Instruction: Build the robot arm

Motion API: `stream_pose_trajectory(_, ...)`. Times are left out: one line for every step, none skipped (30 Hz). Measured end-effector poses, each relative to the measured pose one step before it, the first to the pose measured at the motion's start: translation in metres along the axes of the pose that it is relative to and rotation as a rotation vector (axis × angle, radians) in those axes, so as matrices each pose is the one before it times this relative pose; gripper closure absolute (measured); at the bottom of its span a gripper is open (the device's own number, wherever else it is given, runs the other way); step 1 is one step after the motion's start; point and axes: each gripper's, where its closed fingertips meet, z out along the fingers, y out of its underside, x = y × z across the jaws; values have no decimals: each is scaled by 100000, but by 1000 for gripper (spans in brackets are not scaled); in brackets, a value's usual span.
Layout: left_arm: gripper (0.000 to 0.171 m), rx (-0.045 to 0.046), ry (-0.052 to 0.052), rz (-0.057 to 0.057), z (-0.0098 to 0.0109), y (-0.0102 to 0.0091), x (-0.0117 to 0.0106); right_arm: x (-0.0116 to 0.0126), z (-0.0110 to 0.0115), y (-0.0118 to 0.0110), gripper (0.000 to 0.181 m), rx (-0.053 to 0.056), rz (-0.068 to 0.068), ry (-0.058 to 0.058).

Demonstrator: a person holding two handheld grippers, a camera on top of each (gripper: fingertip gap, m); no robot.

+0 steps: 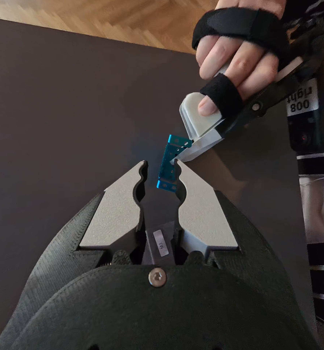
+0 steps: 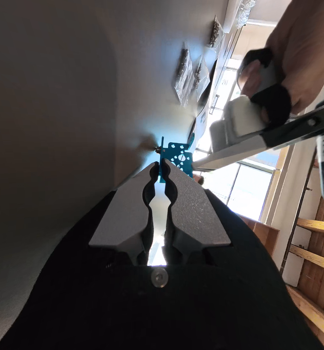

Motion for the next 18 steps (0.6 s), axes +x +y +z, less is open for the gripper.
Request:
stream_pose_trajectory(150,-1817,621,681,367,73,-37,20,6,-76,179,424,-817,93)
stream_pose_trajectory(153,-1762,593,750,377,75,8,20,-2,-83,179,541,-780,172)
stream_pose_trajectory(157,-2025,857,974,363,109,96,5,12,-29,179,233,-186,40)
stream_pose_trajectory(164,-2153,1565,1449,351,158,268,-3,8,1,179,42,253,-57)
stream_pose_trajectory(167,-2045,335,1230,324,147,127,-24,-17,-51,179,491,392,-116)
stream_pose_trajectory(167,-1057,-949,850,194,-1,-53,-64,-9,5,179,300,950,-617)
stream_pose_trajectory(167,-920,-899,589,81,-17,-31,-47,-19,20,179,312,854,-492)
stream_pose_trajectory(167,-1235,-290,490,16,46,65,-51,-15,15,178,284,164,-353)
stream_pose_trajectory(169,-1129,63,263,-21,37,136,-55,-25,1,178,381,-287,-475)
stream_pose_trajectory(170,-625,-330,254,-29,33,115,-16,-37,1,178,300,-1410,-44)
stream_pose_trajectory(170,166,-845,473,5,-3,80,-47,-54,31,177,100,-1757,-182)
stream_pose_trajectory(170,737,-1033,617,8,-14,67,-33,-49,16,177,316,-1857,-64)
stream_pose_trajectory(171,484,-1047,364,-4,-2,26,-13,-6,15,177,148,-919,-50)
stream_pose_trajectory(170,-58,-802,-13,-9,14,11,-5,12,18,177,-126,-141,-9)
stream_pose_trajectory(170,-628,-374,-276,-7,22,-4,7,14,6,177,-135,-320,-46)
stream_pose_trajectory(170,-873,-86,-678,18,4,-2,-29,-4,46,177,-305,-897,-146)
stream_pose_trajectory(170,-881,189,-865,30,16,18,-24,-28,54,177,-252,-991,-124)
stream_pose_trajectory(171,-528,177,-692,38,-28,22,-43,-43,36,177,15,-1056,-68)
